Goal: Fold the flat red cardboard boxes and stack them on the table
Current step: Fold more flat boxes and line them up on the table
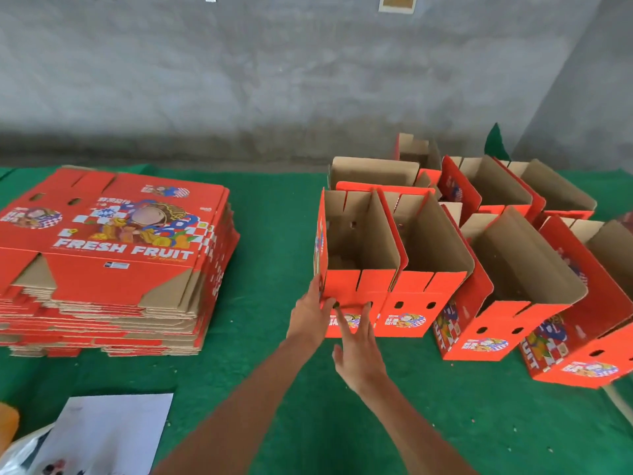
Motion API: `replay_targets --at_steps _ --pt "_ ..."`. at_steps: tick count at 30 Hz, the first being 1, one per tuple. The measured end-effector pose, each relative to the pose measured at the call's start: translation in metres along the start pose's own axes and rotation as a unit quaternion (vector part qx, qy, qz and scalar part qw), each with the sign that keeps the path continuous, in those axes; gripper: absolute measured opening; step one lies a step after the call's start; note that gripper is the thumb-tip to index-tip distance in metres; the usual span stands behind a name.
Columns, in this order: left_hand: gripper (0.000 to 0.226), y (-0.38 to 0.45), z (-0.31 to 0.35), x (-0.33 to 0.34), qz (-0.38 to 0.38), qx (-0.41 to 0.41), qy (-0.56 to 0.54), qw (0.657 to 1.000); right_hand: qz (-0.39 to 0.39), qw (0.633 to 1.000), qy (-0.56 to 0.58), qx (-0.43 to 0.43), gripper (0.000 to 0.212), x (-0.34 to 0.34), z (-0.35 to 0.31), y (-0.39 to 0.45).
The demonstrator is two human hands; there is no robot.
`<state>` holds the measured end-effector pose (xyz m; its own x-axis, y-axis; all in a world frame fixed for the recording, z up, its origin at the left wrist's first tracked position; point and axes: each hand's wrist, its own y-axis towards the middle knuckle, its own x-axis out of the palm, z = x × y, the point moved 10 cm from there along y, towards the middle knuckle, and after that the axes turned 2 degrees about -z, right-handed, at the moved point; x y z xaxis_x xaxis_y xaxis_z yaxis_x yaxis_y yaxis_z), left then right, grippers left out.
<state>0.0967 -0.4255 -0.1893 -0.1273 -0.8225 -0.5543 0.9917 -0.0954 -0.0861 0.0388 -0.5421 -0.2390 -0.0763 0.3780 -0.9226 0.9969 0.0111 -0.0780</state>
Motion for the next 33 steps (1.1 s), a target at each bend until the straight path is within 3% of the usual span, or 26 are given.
replay_targets --at_steps 7,11,14,18,21,24,26,28,30,33 --pt "0.061 0.05 0.018 0.009 -0.001 0.025 0.076 0.997 -0.003 1.0 -0.009 0.003 0.077 -0.014 0.007 0.044" --pt "0.066 0.048 0.017 -0.007 -0.041 0.036 0.142 0.988 0.026 0.998 -0.003 0.056 0.058 -0.03 -0.005 0.041" --pt "0.079 0.032 0.009 -0.054 -0.028 0.049 0.212 0.976 0.031 0.998 0.019 0.051 0.038 -0.044 -0.047 0.047" --pt "0.074 0.007 0.0 -0.153 0.068 0.113 0.338 0.932 0.026 0.996 0.088 -0.016 0.041 -0.062 -0.142 0.065" --pt "0.077 -0.01 -0.038 -0.234 0.131 0.035 0.409 0.902 -0.01 0.982 0.181 -0.055 0.043 -0.056 -0.21 0.072" --pt "0.105 -0.028 -0.097 -0.308 0.145 -0.112 0.426 0.886 -0.095 0.945 0.31 -0.036 0.04 -0.029 -0.264 0.077" --pt "0.122 -0.037 -0.128 -0.338 0.124 -0.176 0.405 0.889 -0.14 0.923 0.358 -0.003 0.025 -0.008 -0.288 0.077" --pt "0.128 -0.04 -0.146 -0.347 0.077 -0.198 0.413 0.886 -0.128 0.929 0.348 0.013 0.011 0.0 -0.299 0.08" --pt "0.128 -0.038 -0.152 -0.346 0.038 -0.185 0.46 0.868 -0.096 0.937 0.334 0.025 0.023 0.0 -0.301 0.082" --pt "0.117 -0.038 -0.141 -0.345 0.035 -0.155 0.499 0.852 -0.069 0.941 0.328 0.044 0.014 -0.001 -0.299 0.082"
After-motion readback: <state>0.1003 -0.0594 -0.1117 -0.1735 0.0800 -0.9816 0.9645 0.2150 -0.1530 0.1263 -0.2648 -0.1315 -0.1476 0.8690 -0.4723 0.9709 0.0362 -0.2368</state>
